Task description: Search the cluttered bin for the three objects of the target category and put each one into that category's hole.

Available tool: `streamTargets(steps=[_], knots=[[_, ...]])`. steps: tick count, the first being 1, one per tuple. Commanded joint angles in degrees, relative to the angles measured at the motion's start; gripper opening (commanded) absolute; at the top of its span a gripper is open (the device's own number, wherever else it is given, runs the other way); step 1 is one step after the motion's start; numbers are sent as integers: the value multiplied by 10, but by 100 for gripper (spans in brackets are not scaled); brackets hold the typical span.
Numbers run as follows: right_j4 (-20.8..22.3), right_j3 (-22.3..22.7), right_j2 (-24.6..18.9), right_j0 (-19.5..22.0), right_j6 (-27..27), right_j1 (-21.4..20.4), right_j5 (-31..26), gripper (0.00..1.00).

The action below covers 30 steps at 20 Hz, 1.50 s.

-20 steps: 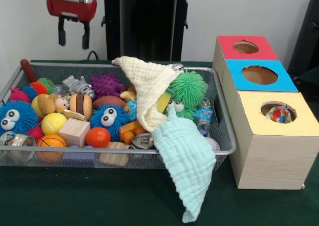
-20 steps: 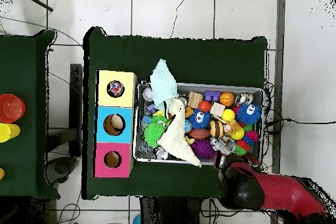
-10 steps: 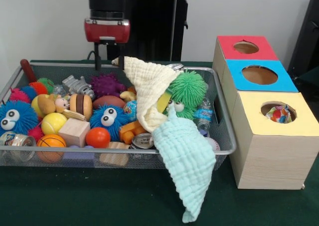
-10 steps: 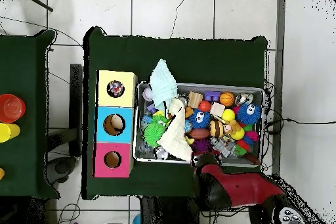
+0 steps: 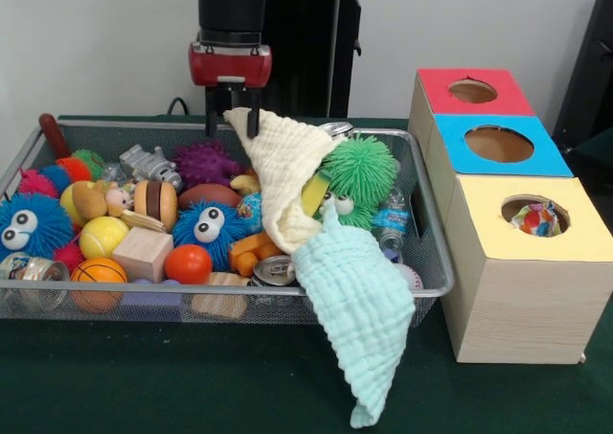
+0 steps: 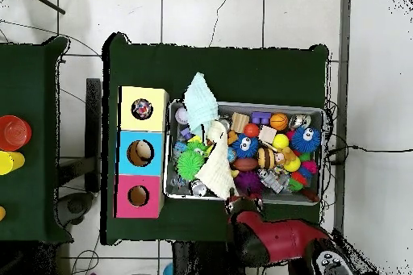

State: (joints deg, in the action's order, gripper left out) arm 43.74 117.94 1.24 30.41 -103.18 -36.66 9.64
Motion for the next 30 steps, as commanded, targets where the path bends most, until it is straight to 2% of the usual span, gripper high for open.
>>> streamTargets(steps=[1, 7, 19, 25, 30], knots=[[-18, -73, 48, -5, -65, 47, 46, 100], [-10, -69, 53, 3, -61, 47, 49, 100], [40, -55, 15, 61, -40, 22, 31, 100], [75, -19, -69, 147, -6, -43, -54, 100], [79, 12, -140, 218, 29, -86, -112, 100]])
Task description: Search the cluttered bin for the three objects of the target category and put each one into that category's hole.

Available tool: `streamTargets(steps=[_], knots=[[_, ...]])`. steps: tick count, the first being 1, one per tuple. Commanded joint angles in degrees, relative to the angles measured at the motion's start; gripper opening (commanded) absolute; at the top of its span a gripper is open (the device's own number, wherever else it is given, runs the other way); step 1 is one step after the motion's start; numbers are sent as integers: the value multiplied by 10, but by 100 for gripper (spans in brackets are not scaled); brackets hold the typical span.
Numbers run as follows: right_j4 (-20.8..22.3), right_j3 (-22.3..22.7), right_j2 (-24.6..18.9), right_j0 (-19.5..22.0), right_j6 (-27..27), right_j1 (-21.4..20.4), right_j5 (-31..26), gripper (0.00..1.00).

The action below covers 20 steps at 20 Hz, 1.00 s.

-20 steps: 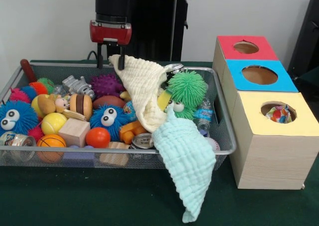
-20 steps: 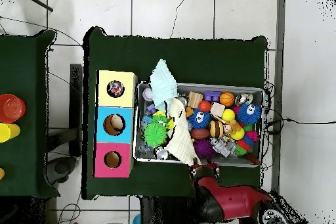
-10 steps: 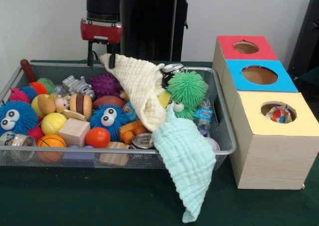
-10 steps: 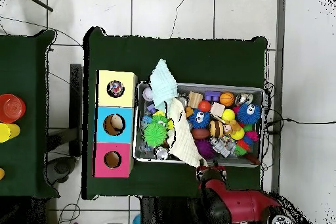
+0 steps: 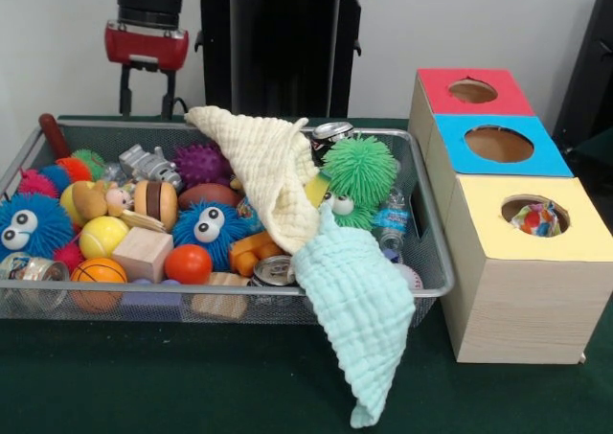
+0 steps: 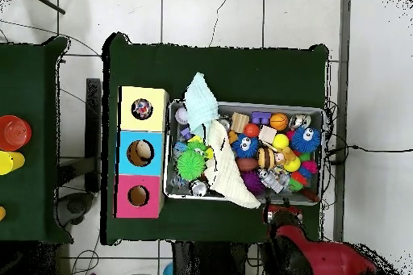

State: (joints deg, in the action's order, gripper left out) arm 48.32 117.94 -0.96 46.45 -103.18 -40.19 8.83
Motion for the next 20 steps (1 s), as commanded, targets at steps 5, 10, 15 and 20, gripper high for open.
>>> streamTargets(steps=[5, 10, 15, 20], knots=[[41, 45, -135, 80, 34, -77, -115, 100], [63, 50, -147, 108, 10, -77, -84, 100], [54, 20, -199, 152, 36, -77, -123, 100], [31, 2, -223, 184, 59, -72, -170, 100]])
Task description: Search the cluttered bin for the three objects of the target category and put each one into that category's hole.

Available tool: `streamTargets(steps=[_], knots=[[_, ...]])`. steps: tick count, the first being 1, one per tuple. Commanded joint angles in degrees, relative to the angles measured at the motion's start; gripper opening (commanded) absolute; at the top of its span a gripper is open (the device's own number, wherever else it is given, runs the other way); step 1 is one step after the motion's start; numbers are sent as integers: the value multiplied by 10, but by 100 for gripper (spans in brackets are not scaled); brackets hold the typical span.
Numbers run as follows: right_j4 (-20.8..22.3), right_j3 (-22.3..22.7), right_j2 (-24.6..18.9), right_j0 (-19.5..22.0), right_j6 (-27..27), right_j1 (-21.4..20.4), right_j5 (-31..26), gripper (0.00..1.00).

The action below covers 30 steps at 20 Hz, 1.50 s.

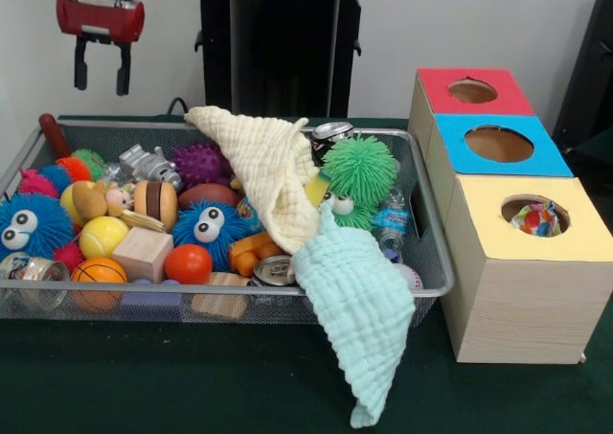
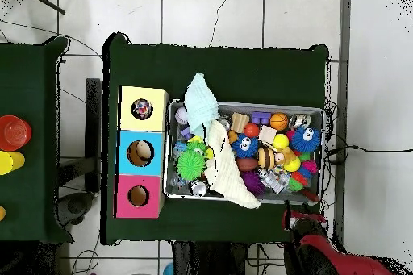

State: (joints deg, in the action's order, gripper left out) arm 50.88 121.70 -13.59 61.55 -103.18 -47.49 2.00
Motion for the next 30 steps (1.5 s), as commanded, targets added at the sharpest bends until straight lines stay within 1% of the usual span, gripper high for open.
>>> streamTargets(steps=[1, 2, 6, 10, 12, 13, 16, 18, 21, 25, 27, 30], knots=[[2, -37, -101, 41, 62, 7, -109, 100], [0, -43, -108, 50, 65, 12, -116, 100], [11, -70, -114, 67, 74, 38, -133, 100], [2, -88, -128, 87, 103, 61, -188, 100], [5, -108, -107, 76, 109, 74, -227, 100], [13, -116, -99, 71, 103, 80, -231, 100], [24, -134, -97, 75, 103, 110, -241, 100], [36, -147, -94, 75, 103, 132, -243, 100], [54, -160, -84, 69, 96, 152, -241, 100], [80, -179, -71, 62, 79, 176, -221, 100], [84, -184, -75, 65, 75, 181, -213, 100], [77, -174, -102, 86, 85, 175, -203, 100]])
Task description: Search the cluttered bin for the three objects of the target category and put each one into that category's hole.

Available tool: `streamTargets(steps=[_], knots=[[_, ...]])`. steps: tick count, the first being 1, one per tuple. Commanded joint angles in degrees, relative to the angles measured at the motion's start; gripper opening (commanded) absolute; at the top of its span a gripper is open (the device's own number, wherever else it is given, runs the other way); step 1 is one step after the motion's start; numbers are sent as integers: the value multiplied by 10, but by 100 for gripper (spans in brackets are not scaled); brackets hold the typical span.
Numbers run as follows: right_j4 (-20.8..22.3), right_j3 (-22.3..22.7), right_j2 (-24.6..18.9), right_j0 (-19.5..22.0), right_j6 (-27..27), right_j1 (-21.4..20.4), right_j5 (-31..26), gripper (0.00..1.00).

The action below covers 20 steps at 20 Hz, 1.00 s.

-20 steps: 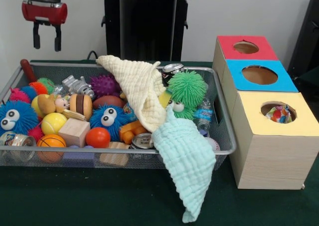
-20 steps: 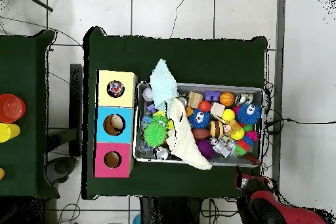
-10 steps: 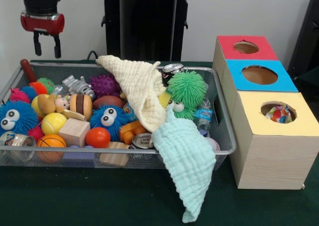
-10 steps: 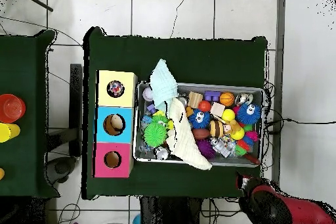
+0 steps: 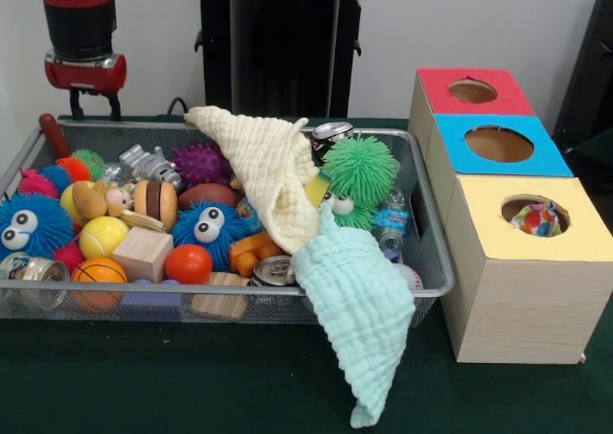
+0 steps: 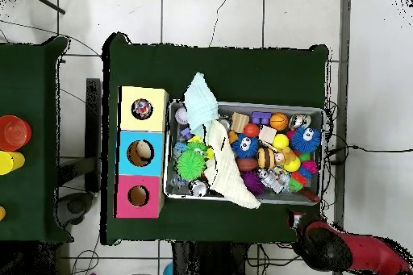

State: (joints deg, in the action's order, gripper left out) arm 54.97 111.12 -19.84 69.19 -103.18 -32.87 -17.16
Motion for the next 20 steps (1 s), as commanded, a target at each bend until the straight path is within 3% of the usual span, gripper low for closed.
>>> streamTargets(steps=[1, 11, 20], knots=[[34, -64, -48, 18, 89, 28, -9, 100], [28, -24, -145, 77, 89, -16, 37, 100], [34, -11, -183, 98, 84, -43, 36, 100]])
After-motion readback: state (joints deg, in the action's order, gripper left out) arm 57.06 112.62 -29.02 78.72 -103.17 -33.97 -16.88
